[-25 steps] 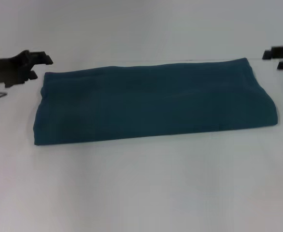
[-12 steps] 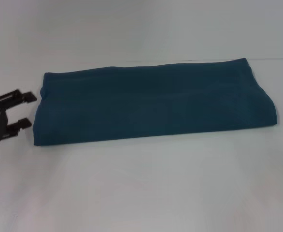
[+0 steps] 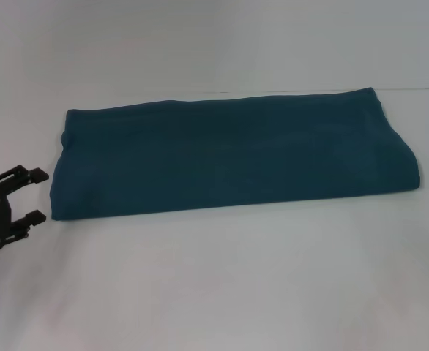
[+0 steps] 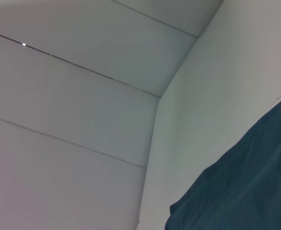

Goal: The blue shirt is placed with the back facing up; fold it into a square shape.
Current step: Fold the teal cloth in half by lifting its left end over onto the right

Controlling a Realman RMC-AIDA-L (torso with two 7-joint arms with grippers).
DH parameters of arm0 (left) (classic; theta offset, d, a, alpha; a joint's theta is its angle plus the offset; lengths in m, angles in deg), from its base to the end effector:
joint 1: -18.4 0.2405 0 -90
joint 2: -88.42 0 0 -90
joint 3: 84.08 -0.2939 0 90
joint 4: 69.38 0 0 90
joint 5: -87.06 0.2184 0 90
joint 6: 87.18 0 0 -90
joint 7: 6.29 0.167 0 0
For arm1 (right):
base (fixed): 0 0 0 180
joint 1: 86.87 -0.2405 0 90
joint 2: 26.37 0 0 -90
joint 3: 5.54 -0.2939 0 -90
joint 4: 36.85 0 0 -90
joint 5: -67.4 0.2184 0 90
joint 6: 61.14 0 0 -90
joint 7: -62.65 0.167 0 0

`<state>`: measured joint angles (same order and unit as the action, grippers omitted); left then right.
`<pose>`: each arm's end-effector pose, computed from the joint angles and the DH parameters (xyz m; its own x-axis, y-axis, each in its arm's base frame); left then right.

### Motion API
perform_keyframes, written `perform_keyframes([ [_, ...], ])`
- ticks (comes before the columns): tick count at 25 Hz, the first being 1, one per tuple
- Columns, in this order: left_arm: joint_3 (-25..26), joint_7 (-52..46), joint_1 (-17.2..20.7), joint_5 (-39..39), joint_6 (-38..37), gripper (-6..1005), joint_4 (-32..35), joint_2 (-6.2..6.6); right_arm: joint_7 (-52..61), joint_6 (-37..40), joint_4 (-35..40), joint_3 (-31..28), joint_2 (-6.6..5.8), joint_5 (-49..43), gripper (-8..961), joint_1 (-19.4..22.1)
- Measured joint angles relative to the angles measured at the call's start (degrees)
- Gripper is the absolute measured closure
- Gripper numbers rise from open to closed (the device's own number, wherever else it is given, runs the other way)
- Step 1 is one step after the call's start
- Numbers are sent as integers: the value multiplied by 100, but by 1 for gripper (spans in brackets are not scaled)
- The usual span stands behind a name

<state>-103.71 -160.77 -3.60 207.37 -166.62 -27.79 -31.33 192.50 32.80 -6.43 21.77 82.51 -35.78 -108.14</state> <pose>-0.3906 0.3392 0.0181 -0.5387 0.6303 0.5591 0.8321 0.2942 0.4702 0.3660 0.3326 0.0716 -0.1538 -0.7401 -0.6546 -0.8936 -0.1785 0.4118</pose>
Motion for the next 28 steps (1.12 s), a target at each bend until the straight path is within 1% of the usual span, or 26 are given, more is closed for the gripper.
perform_keyframes([
  [5,-16,-10,-18,2,358,203,-253,-6,-24,-23,-9,-1,3,-19,309,-11],
  [15,-67,-123,-122,151,866,223,-450,-31,-105,-66,-91,2,10,-19,310,-24],
  [22,-78,-133,-240,151,1044,236,-575,-31,-107,-82,-112,-2,9,-88,310,-41],
  [28,-97,-136,-266,151,1192,248,-622,-31,-91,-84,-159,-12,10,-90,310,-52],
])
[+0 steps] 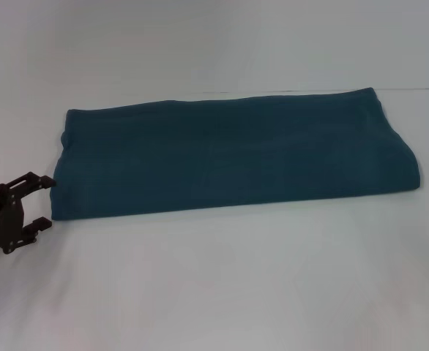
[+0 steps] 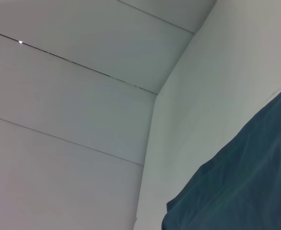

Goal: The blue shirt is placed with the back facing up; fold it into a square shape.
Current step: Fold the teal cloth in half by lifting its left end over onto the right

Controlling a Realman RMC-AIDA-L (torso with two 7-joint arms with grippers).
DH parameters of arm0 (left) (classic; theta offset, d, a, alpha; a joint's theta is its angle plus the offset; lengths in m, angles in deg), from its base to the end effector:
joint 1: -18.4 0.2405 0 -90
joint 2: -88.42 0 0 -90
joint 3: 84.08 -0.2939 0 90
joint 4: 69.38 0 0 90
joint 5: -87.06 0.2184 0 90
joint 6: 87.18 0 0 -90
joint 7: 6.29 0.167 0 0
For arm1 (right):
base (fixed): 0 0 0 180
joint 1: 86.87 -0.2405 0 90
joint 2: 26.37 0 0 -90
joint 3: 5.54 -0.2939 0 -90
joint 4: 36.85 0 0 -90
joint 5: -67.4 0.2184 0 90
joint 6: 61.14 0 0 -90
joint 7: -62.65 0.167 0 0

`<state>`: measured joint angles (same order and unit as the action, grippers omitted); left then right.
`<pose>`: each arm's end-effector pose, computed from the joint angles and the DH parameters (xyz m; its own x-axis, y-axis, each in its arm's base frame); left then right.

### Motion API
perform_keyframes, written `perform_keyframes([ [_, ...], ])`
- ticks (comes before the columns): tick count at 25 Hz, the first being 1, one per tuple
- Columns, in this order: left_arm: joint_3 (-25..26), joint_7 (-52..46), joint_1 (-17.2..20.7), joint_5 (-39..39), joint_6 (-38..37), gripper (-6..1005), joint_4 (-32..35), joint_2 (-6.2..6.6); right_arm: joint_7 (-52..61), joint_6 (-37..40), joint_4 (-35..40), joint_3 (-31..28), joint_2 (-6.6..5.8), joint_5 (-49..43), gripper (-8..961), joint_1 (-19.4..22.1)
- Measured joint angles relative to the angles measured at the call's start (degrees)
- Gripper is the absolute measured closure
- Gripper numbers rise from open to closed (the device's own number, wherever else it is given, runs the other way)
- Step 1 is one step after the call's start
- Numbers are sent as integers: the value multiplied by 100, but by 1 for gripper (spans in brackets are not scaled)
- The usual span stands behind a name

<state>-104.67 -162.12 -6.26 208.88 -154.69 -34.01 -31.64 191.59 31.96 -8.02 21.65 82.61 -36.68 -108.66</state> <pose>-0.4042 0.3582 -0.0069 -0.6004 0.5492 0.5812 0.7996 0.3993 0.4486 0.3670 0.3339 0.0640 -0.1575 -0.7464 -0.6466 -0.8957 -0.1678 0.4118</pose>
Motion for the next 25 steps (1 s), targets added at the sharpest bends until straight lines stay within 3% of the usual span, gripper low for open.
perform_keyframes([
  [25,-196,1,-271,0,459,296,-368,39,9,-30,-11,-31,-1,4,310,15],
])
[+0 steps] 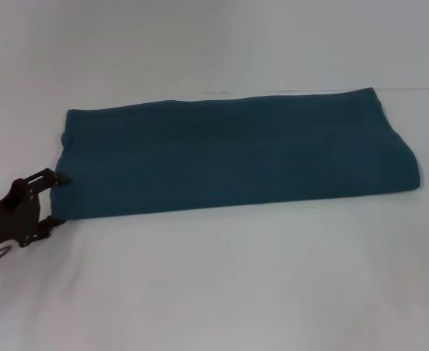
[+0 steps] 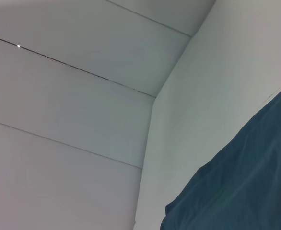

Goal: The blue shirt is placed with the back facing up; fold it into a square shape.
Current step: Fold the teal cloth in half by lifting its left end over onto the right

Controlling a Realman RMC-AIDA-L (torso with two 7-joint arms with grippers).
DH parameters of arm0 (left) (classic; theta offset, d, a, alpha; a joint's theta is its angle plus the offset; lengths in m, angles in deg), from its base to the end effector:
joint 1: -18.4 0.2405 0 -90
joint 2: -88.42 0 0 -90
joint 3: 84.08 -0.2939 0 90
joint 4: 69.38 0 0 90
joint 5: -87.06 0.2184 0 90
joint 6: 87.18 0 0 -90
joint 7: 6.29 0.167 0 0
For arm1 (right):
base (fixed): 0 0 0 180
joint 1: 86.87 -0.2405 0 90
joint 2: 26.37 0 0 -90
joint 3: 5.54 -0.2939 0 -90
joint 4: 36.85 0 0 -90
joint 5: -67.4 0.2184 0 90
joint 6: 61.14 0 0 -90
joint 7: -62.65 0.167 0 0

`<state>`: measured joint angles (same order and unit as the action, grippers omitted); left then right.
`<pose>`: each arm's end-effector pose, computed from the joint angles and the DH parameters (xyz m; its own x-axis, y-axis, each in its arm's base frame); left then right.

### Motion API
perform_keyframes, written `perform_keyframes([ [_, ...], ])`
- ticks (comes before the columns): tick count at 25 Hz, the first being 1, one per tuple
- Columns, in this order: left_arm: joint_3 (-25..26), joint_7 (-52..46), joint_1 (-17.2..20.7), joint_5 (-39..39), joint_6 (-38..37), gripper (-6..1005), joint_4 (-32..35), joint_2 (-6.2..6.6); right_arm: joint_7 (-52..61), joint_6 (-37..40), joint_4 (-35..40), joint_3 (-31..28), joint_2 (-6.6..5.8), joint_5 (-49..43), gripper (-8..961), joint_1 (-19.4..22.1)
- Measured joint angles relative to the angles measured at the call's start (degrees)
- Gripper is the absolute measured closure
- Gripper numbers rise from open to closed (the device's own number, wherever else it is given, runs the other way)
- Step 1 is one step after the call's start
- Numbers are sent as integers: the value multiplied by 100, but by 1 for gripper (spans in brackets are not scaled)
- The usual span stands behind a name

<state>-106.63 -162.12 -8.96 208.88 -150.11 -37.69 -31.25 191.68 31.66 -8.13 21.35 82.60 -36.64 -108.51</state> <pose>-0.3972 0.3749 -0.0209 -0.5937 0.5574 0.5803 0.8047 0.4145 0.4251 0.3689 0.3335 0.0648 -0.1663 -0.7409 -0.6507 -0.8965 -0.1612 0.4127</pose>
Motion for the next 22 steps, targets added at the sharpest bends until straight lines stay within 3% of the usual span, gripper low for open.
perform_keyframes([
  [13,-154,49,-430,0,308,322,-224,43,-41,-18,-63,-9,0,15,310,8],
  [22,-402,209,-446,10,244,339,-182,131,-44,3,-67,-57,0,39,310,43],
])
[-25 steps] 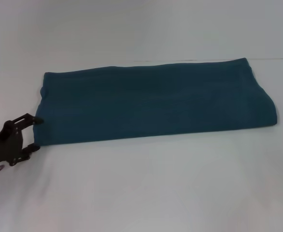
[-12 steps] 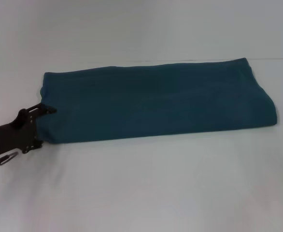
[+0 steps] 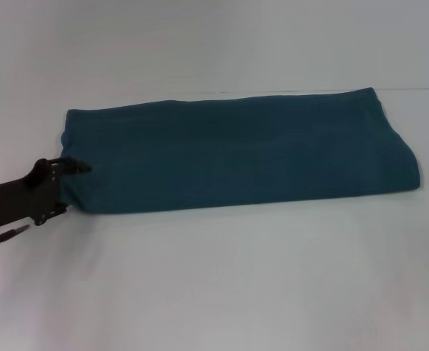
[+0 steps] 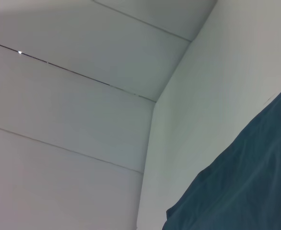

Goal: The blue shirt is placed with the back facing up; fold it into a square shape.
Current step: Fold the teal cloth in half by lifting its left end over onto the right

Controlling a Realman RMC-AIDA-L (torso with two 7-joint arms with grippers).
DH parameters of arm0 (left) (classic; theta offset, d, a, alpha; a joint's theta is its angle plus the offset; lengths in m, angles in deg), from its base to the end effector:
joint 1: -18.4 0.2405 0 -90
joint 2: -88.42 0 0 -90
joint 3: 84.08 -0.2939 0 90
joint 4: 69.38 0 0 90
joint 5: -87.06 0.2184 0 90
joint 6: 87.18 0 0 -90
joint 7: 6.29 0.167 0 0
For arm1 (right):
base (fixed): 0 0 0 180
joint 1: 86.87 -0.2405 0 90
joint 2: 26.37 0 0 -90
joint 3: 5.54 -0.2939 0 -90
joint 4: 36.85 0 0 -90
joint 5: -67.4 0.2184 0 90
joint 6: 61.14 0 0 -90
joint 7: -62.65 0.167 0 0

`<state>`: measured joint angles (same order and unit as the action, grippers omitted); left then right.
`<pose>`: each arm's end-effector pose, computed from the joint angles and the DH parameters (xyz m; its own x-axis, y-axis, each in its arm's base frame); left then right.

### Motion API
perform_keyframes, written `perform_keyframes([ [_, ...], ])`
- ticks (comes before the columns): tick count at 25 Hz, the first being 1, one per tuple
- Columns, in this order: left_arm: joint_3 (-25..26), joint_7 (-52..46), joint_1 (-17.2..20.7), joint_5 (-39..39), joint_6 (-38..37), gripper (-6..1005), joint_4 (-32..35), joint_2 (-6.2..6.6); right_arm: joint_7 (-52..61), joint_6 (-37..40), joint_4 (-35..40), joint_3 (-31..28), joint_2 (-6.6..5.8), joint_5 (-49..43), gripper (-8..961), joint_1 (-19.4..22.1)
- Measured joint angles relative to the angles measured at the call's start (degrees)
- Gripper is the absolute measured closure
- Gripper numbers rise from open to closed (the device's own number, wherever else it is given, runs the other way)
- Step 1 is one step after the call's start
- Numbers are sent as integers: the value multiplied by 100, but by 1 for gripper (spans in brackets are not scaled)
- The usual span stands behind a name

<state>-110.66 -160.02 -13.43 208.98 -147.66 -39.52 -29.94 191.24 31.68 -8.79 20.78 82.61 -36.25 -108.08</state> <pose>-0.3732 0.4053 -0.0243 -0.4857 0.6359 0.5998 0.8741 0.3453 0.3417 0.3717 0.3306 0.0650 -0.1810 -0.7314 -0.6575 -0.8933 -0.1575 0.4210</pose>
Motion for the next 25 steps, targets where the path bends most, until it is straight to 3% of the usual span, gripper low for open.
perform_keyframes([
  [3,-56,44,7,77,-9,345,8,7,2,3,-2,-23,0,3,310,3],
  [19,-34,388,22,121,-56,972,11,-3,-1,-24,-70,-22,-8,-27,311,13],
  [25,-11,866,180,124,-317,972,240,-2,0,-87,-73,-22,-4,-36,311,12],
])
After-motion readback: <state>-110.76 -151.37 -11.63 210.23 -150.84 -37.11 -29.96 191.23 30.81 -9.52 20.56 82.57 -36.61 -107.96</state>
